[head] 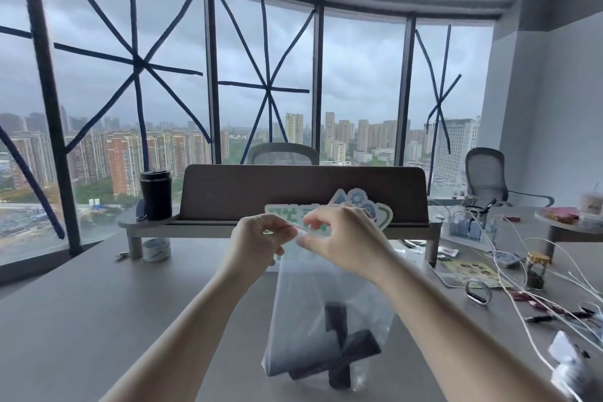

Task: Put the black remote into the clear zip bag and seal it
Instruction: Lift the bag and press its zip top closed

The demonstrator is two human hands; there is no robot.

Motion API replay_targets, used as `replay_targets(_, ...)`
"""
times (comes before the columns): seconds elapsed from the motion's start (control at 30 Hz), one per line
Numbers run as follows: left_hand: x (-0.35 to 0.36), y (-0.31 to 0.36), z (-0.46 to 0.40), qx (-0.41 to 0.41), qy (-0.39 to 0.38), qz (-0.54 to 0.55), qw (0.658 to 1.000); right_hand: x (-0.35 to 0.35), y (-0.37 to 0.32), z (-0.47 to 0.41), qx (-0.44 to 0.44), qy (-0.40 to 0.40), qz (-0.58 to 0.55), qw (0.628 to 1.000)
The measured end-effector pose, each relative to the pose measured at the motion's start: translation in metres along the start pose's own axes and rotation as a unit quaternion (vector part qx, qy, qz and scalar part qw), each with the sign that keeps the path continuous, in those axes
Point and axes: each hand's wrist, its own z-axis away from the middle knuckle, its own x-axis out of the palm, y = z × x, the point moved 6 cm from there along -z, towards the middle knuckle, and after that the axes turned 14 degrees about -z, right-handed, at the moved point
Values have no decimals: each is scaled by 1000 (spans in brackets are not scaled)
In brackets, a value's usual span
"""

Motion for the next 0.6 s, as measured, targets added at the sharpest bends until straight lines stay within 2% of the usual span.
replay_targets(0.27, 0, 14, -1, 29, -12, -38, 999, -2, 5, -13, 52, -4, -43, 998)
replay_targets(0.47, 3, 23, -4, 37, -10, -38, 999, -12, -2, -14, 50, 2, 1, 999)
replay_targets(0.6, 3, 24, -4, 40, -12, -35, 998, -15, 1, -14, 57, 3, -10, 998)
